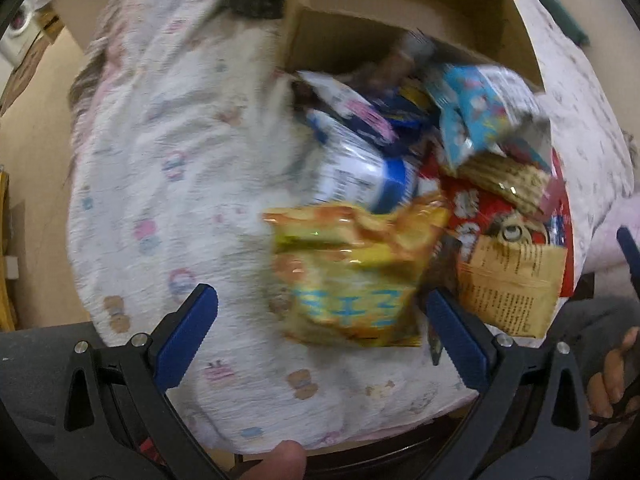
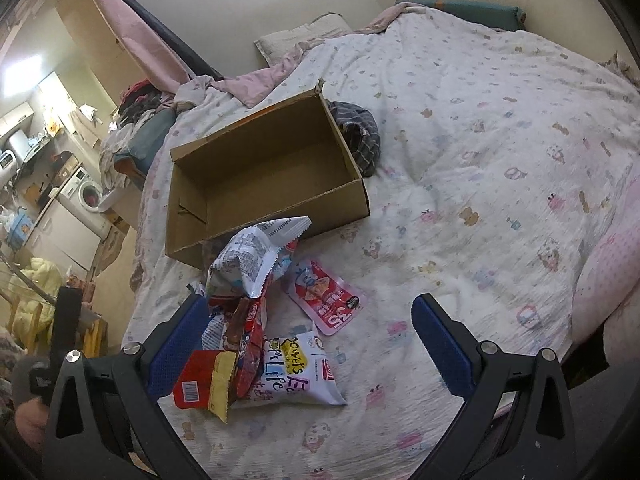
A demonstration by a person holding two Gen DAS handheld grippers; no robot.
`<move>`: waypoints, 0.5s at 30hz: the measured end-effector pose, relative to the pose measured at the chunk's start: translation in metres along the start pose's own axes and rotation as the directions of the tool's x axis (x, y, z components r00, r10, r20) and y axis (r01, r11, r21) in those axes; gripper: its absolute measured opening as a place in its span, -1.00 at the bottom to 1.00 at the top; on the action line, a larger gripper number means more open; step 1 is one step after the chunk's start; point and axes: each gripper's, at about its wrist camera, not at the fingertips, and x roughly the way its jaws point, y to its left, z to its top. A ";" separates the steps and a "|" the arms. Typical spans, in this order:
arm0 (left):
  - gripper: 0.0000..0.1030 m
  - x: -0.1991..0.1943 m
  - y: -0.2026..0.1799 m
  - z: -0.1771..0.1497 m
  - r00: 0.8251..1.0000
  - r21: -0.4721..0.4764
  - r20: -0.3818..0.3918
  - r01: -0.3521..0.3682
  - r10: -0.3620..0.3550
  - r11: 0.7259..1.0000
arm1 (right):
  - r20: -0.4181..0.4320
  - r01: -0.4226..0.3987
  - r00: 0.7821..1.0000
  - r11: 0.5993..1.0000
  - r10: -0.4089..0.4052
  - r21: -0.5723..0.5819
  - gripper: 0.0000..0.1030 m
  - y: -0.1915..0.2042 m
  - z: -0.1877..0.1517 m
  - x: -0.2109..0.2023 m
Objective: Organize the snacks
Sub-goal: 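Grasp the yellow chip bag with the left gripper while the right gripper grasps a brown snack packet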
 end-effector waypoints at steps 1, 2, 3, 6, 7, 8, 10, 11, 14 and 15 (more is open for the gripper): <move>1.00 0.003 -0.005 0.000 1.000 0.010 -0.006 0.004 -0.004 1.000 | 0.000 0.000 1.000 1.000 0.000 0.000 1.00 0.000 0.000 0.000; 1.00 0.005 -0.008 0.000 1.000 0.014 -0.005 0.006 -0.006 1.000 | 0.000 0.000 1.000 1.000 0.000 -0.003 1.00 0.001 0.000 0.000; 1.00 0.006 -0.012 0.001 1.000 0.016 0.000 0.011 -0.011 1.000 | -0.001 0.000 1.000 1.000 0.000 -0.006 1.00 0.001 0.000 0.001; 1.00 0.007 -0.011 0.004 1.000 0.002 0.012 0.011 -0.011 1.000 | -0.003 0.003 1.000 1.000 -0.003 -0.012 1.00 0.000 0.001 0.002; 0.91 0.009 -0.010 0.003 1.000 -0.001 0.005 -0.003 0.003 1.000 | -0.004 0.003 1.000 1.000 -0.003 -0.010 1.00 0.000 0.000 0.002; 0.82 0.011 -0.008 0.002 1.000 -0.001 -0.007 -0.010 0.010 1.000 | -0.004 0.005 1.000 1.000 -0.005 -0.008 1.00 0.000 0.000 0.002; 0.80 0.014 0.000 0.000 1.000 -0.028 -0.022 -0.007 0.007 1.000 | -0.005 0.008 1.000 1.000 -0.008 -0.004 1.00 -0.002 0.000 0.002; 0.76 0.014 0.004 -0.002 1.000 -0.037 -0.021 -0.003 0.002 0.999 | -0.007 0.009 1.000 1.000 -0.009 -0.002 1.00 -0.002 0.000 0.002; 0.40 0.012 0.003 0.003 1.000 -0.039 -0.016 0.008 -0.009 0.999 | -0.043 -0.010 0.999 1.000 0.010 0.004 1.00 -0.002 -0.001 0.006; 0.34 0.010 0.004 0.003 1.000 -0.040 -0.016 0.015 -0.016 0.999 | -0.079 -0.033 0.996 0.999 0.034 0.009 1.00 -0.001 -0.002 0.010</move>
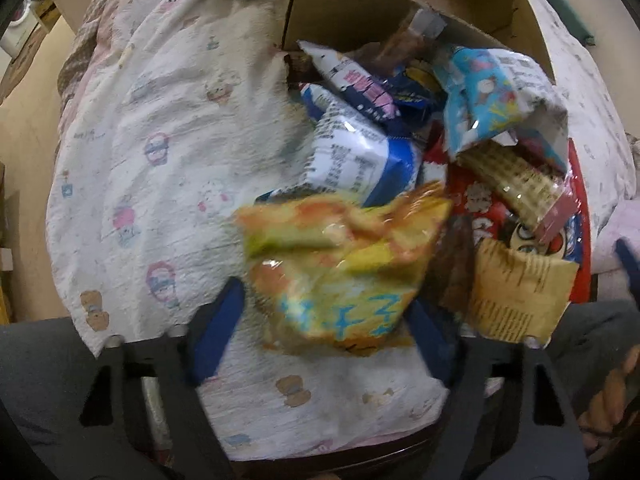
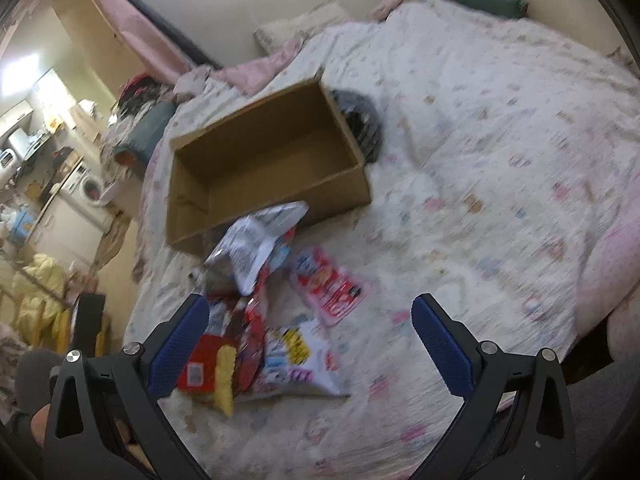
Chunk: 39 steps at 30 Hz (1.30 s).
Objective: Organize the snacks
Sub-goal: 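Grasp the yellow chip bag with the left gripper while the right gripper grasps a brown snack packet, then carry both packets over the box and lower them inside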
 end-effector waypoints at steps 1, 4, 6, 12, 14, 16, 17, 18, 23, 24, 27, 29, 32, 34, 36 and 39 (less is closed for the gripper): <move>0.26 0.000 -0.001 0.001 1.000 0.002 -0.004 0.006 -0.006 1.000 | -0.058 -0.046 0.997 0.999 0.047 0.011 0.98 0.002 -0.001 0.007; 0.08 0.003 -0.006 -0.007 1.000 0.008 -0.010 0.016 -0.015 1.000 | -0.233 -0.139 0.961 0.989 0.148 0.051 0.68 0.010 -0.009 0.027; -0.12 0.004 -0.009 -0.007 1.000 0.007 -0.012 0.008 -0.007 1.000 | -0.367 -0.187 0.906 0.977 0.212 0.102 0.54 0.016 -0.020 0.043; -0.24 0.007 -0.008 -0.006 1.000 0.012 -0.001 0.005 -0.005 1.000 | -0.451 -0.219 0.860 0.971 0.240 0.100 0.23 0.039 -0.033 0.060; -0.25 0.003 -0.005 -0.007 1.000 0.010 0.002 -0.002 0.002 1.000 | -0.450 -0.213 0.862 0.972 0.233 0.096 0.08 0.045 -0.029 0.068; -0.25 -0.001 -0.003 -0.008 1.000 0.002 0.005 -0.009 0.009 1.000 | -0.455 -0.202 0.860 0.973 0.229 0.107 -0.10 0.049 -0.031 0.075; -0.25 -0.003 -0.001 -0.009 1.000 -0.005 0.009 -0.015 0.015 1.000 | -0.458 -0.198 0.860 0.974 0.227 0.112 -0.19 0.050 -0.031 0.081; -0.25 -0.005 -0.001 -0.009 1.000 -0.007 0.014 -0.018 0.018 1.000 | -0.464 -0.178 0.862 0.979 0.206 0.104 -0.28 0.052 -0.031 0.086; -0.25 -0.019 -0.001 -0.013 0.999 -0.010 0.036 -0.011 0.011 1.000 | -0.478 -0.141 0.863 0.987 0.163 0.082 -0.76 0.056 -0.039 0.091; -0.25 -0.022 -0.002 -0.013 0.999 -0.008 0.041 -0.007 0.008 1.000 | -0.478 -0.150 0.861 0.984 0.177 0.094 -0.81 0.056 -0.039 0.090; -0.25 -0.041 -0.002 -0.010 0.998 -0.011 0.066 0.007 -0.006 1.000 | -0.457 -0.194 0.861 0.975 0.222 0.108 -0.85 0.061 -0.036 0.079; -0.26 -0.054 0.001 -0.008 0.996 -0.018 0.087 0.012 -0.010 1.000 | -0.428 -0.219 0.872 0.971 0.238 0.094 -0.86 0.064 -0.027 0.068; -0.26 -0.073 0.005 -0.003 0.993 -0.025 0.116 0.018 -0.015 1.000 | -0.363 -0.258 0.893 0.964 0.266 0.069 -0.86 0.069 -0.006 0.046; -0.26 -0.084 0.004 0.003 0.991 -0.019 0.137 0.012 -0.009 1.000 | -0.338 -0.273 0.899 0.960 0.278 0.063 -0.87 0.070 0.005 0.039; -0.26 -0.090 0.003 0.006 0.988 -0.017 0.156 0.002 0.001 1.000 | -0.315 -0.292 0.901 0.954 0.297 0.066 -0.87 0.071 0.014 0.032; -0.26 -0.096 -0.003 0.015 0.985 -0.017 0.175 -0.007 0.010 1.000 | -0.289 -0.309 0.905 0.949 0.311 0.056 -0.87 0.068 0.024 0.026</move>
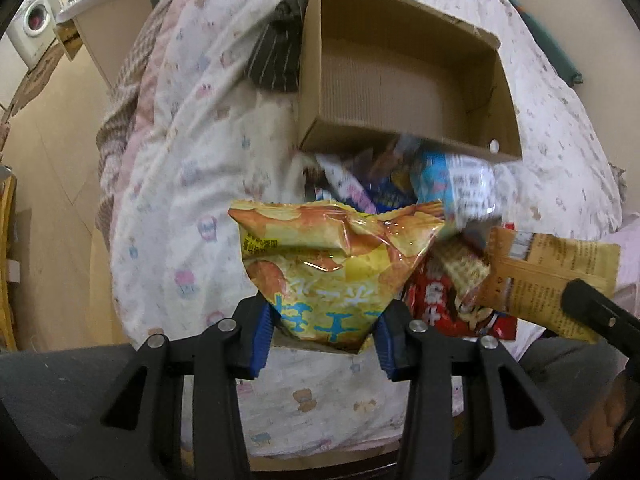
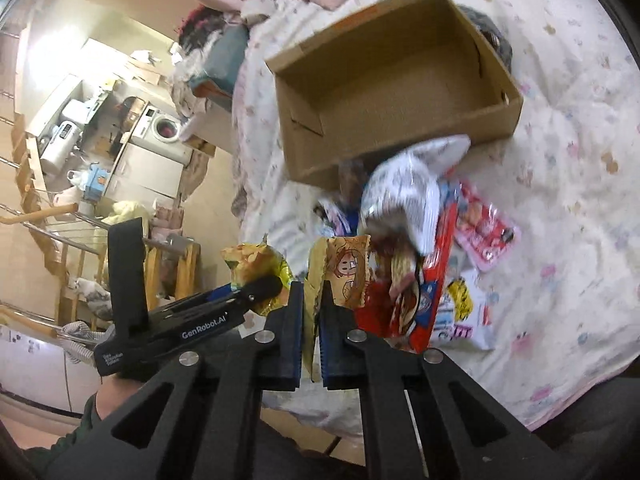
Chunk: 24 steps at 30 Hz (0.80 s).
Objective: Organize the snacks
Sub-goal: 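Carry both packets over the box and lower them inside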
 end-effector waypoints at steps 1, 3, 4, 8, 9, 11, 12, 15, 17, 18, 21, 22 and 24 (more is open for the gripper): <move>-0.26 0.002 0.002 0.005 1.000 0.004 0.005 -0.003 0.002 1.000 | 0.009 -0.004 1.000 1.000 0.004 -0.004 -0.87 0.000 0.002 -0.003; -0.26 0.001 0.001 0.013 1.000 0.014 0.021 -0.010 0.009 1.000 | 0.028 -0.012 1.000 1.000 0.012 -0.014 -0.87 0.001 0.006 -0.009; -0.26 -0.002 -0.002 0.019 0.999 0.021 0.031 -0.010 0.009 1.000 | 0.040 -0.015 0.999 1.000 0.015 -0.020 -0.87 0.001 0.010 -0.012; -0.26 -0.011 -0.015 0.034 0.998 0.046 0.060 -0.010 0.007 0.999 | 0.085 -0.030 0.996 0.999 0.032 -0.030 -0.87 0.002 0.025 -0.029; -0.26 -0.013 -0.019 0.041 0.997 0.050 0.073 -0.007 0.003 0.999 | 0.093 -0.031 0.995 0.999 0.034 -0.032 -0.87 0.003 0.030 -0.031; -0.26 -0.015 -0.024 0.050 0.996 0.057 0.086 -0.006 0.001 0.998 | 0.126 -0.020 0.992 0.999 0.025 -0.037 -0.87 0.003 0.044 -0.038; -0.26 -0.017 -0.027 0.058 0.996 0.061 0.094 -0.006 0.000 0.998 | 0.136 -0.017 0.990 0.999 0.022 -0.042 -0.87 0.004 0.050 -0.041; -0.26 -0.018 -0.034 0.072 0.994 0.068 0.108 -0.011 0.004 0.998 | 0.177 0.000 0.984 0.998 0.010 -0.058 -0.87 0.002 0.070 -0.050; -0.26 -0.018 -0.039 0.084 0.993 0.077 0.120 -0.020 0.010 0.997 | 0.199 0.003 0.980 0.998 0.009 -0.059 -0.87 0.000 0.083 -0.054; -0.26 -0.018 -0.040 0.088 0.992 0.079 0.122 -0.022 0.012 0.997 | 0.206 0.002 0.978 0.998 0.010 -0.057 -0.87 -0.002 0.090 -0.055; -0.26 -0.015 -0.046 0.101 0.992 0.087 0.126 -0.031 0.020 0.996 | 0.226 -0.005 0.974 0.998 0.018 -0.057 -0.87 -0.007 0.104 -0.055; -0.26 -0.013 -0.049 0.107 0.991 0.092 0.129 -0.039 0.027 0.995 | 0.232 -0.002 0.973 0.998 0.015 -0.059 -0.87 -0.009 0.110 -0.054; -0.26 -0.009 -0.052 0.115 0.991 0.095 0.133 -0.048 0.035 0.994 | 0.236 0.009 0.972 0.998 0.005 -0.059 -0.87 -0.012 0.116 -0.048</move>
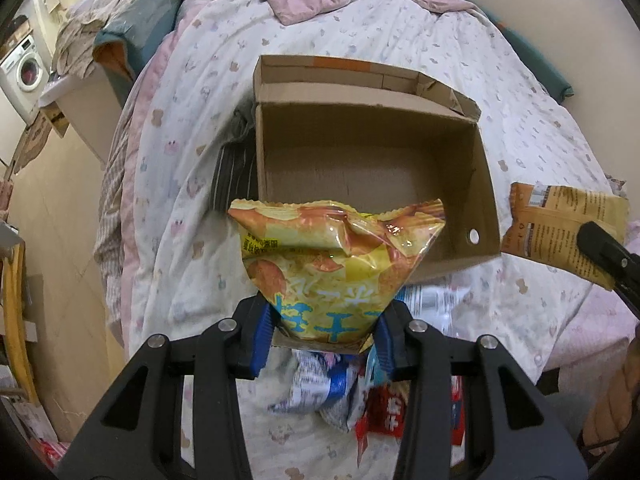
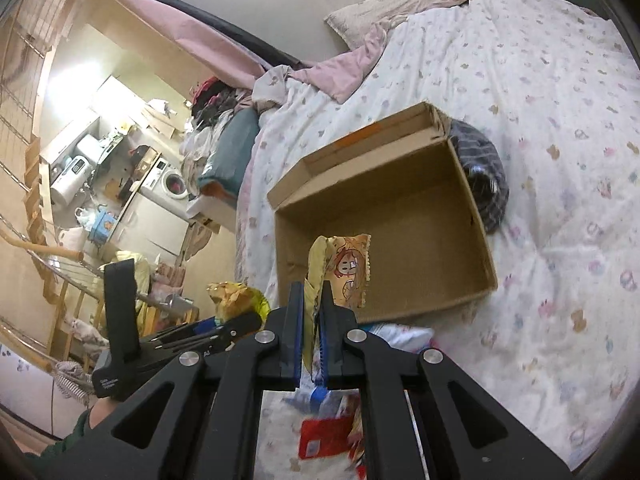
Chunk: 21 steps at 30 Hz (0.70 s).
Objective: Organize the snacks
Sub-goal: 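Carry both packets over the box and lower them inside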
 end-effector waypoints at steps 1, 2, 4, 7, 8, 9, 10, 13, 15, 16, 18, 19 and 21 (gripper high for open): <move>-0.26 0.003 -0.001 0.003 1.000 0.001 0.001 -0.008 0.008 1.000 | 0.000 0.006 1.000 1.000 -0.006 -0.003 -0.87 -0.002 0.005 0.005; -0.26 0.004 -0.003 0.006 1.000 0.001 0.002 -0.011 0.011 1.000 | 0.000 0.008 1.000 1.000 -0.008 -0.007 -0.87 -0.005 0.007 0.008; -0.26 0.012 -0.006 0.013 1.000 0.003 -0.002 -0.017 0.017 1.000 | -0.002 0.008 1.000 1.000 -0.008 -0.010 -0.87 -0.009 0.013 0.015; -0.26 0.021 -0.011 0.021 1.000 0.011 0.002 -0.030 0.030 0.999 | -0.006 0.000 1.000 1.000 0.000 -0.006 -0.87 -0.016 0.018 0.027; -0.26 0.024 -0.012 0.024 0.999 0.013 0.004 -0.035 0.035 0.999 | -0.007 -0.001 1.000 1.000 0.001 -0.005 -0.87 -0.018 0.019 0.030; -0.26 0.028 -0.014 0.027 0.999 0.017 0.006 -0.040 0.040 0.999 | -0.011 -0.001 1.000 1.000 0.001 -0.003 -0.87 -0.021 0.021 0.035; -0.26 0.033 -0.015 0.030 0.999 0.015 0.008 -0.043 0.043 0.999 | -0.016 0.003 1.000 1.000 -0.003 -0.003 -0.87 -0.023 0.022 0.040; -0.26 0.048 -0.015 0.036 1.000 -0.007 0.005 -0.025 0.025 1.000 | -0.027 0.050 0.998 0.998 -0.051 -0.026 -0.87 -0.031 0.026 0.059; -0.26 0.061 -0.017 0.039 1.000 -0.012 -0.010 -0.029 0.029 1.000 | -0.051 0.084 0.995 0.996 -0.086 -0.036 -0.87 -0.040 0.030 0.076; -0.26 0.067 -0.018 0.040 0.999 -0.011 -0.018 -0.035 0.035 0.999 | -0.063 0.094 0.993 0.995 -0.097 -0.037 -0.87 -0.046 0.031 0.084; -0.26 0.077 -0.021 0.042 0.999 -0.001 -0.026 -0.036 0.036 0.999 | -0.075 0.090 0.993 0.995 -0.093 -0.038 -0.87 -0.053 0.033 0.095; -0.26 0.081 -0.023 0.041 0.999 0.006 -0.024 -0.038 0.038 0.999 | -0.076 0.100 0.992 0.994 -0.104 -0.049 -0.87 -0.055 0.033 0.101; -0.26 0.088 -0.025 0.039 0.998 0.023 -0.014 -0.053 0.054 0.998 | -0.067 0.109 0.991 0.991 -0.115 -0.083 -0.87 -0.056 0.031 0.109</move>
